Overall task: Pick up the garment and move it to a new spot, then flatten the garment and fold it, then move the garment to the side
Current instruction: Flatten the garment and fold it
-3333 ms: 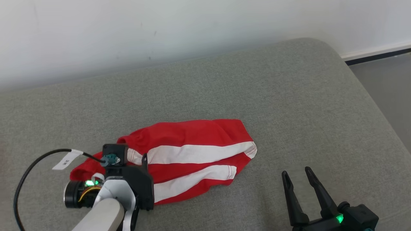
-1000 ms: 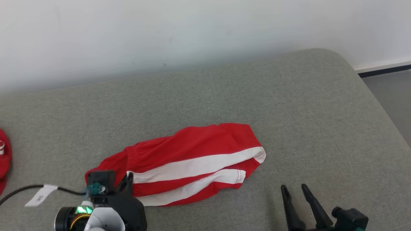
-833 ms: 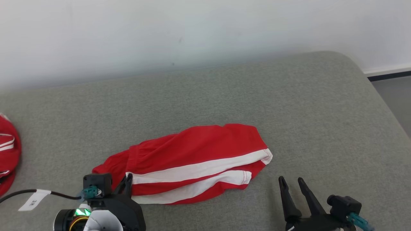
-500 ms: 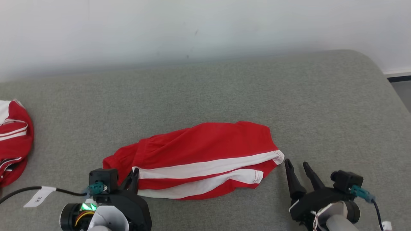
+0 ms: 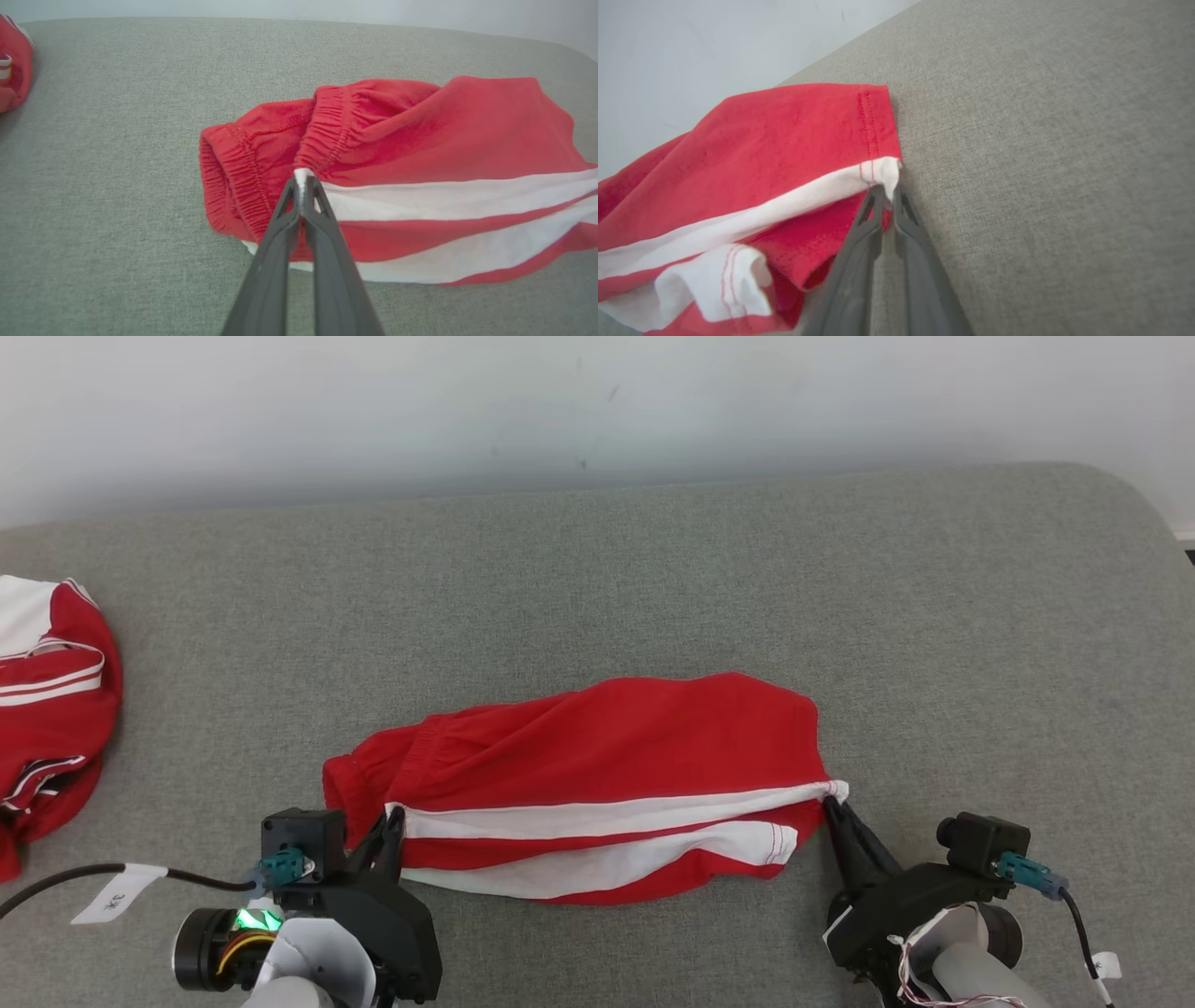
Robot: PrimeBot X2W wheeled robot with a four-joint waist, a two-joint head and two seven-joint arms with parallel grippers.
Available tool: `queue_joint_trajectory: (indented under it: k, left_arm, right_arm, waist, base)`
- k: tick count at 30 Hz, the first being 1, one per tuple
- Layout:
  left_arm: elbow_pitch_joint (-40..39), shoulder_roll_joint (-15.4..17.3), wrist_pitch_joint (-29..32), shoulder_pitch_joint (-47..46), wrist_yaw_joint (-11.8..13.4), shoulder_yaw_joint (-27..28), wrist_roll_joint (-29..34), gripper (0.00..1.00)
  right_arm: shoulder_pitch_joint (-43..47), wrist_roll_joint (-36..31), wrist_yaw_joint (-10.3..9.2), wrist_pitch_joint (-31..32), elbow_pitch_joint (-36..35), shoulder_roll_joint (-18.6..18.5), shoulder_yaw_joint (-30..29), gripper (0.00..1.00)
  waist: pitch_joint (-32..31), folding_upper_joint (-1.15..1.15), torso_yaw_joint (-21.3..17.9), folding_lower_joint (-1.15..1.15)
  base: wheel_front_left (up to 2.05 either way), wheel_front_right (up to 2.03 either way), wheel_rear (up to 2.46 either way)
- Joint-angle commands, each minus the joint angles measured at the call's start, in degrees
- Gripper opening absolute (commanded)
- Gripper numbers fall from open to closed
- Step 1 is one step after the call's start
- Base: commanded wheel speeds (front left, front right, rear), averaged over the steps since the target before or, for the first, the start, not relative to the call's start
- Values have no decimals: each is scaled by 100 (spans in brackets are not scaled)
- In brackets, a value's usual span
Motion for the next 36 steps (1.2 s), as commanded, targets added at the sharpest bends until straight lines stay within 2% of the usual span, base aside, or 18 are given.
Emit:
queue_joint_trajectory:
  k: [1, 6, 10, 17, 22, 28, 36]
  left_arm:
    - [28, 31, -12, -44, 14, 19, -3, 0]
    - [10, -8, -232, -81, -74, 136, -105, 0]
    - [-62, -67, -415, -139, -276, 264, -266, 0]
    - [-265, -230, -521, -573, -942, 689, -956, 0]
    - [-400, -288, -294, -1117, -1232, 923, -1364, 0]
    - [-504, -400, 91, -1746, -1360, 1075, -1759, 0]
    - [-520, -517, 604, -2285, -1327, 1084, -2079, 0]
  right_arm:
    - [-44, 96, 20, -7, -115, -62, 99, 0]
    - [59, 79, 20, -7, -531, -298, 102, 0]
    - [119, -34, 20, -7, -935, -469, -4, 0]
    - [37, -104, 20, -7, -2018, -884, -356, 0]
    - [-302, -27, 20, -7, -2645, -1313, -536, 0]
    - [-683, 166, 20, -6, -3113, -1855, -499, 0]
    - [-1295, 457, 20, 13, -3308, -2672, -248, 0]
  waist:
    - [-1, -1, -3, -1]
    - [-118, -1, -28, -1]
    - [-283, -1, -76, -1]
    - [-855, -1, -219, -1]
    - [-1108, -1, -324, -1]
    - [-1315, -1, -425, -1]
    - [-1502, -1, -579, -1]
  base:
    - [0, 0, 0]
    - [0, 0, 0]
    - [0, 0, 0]
    - [0, 0, 0]
    - [0, 0, 0]
    - [0, 0, 0]
    - [0, 0, 0]
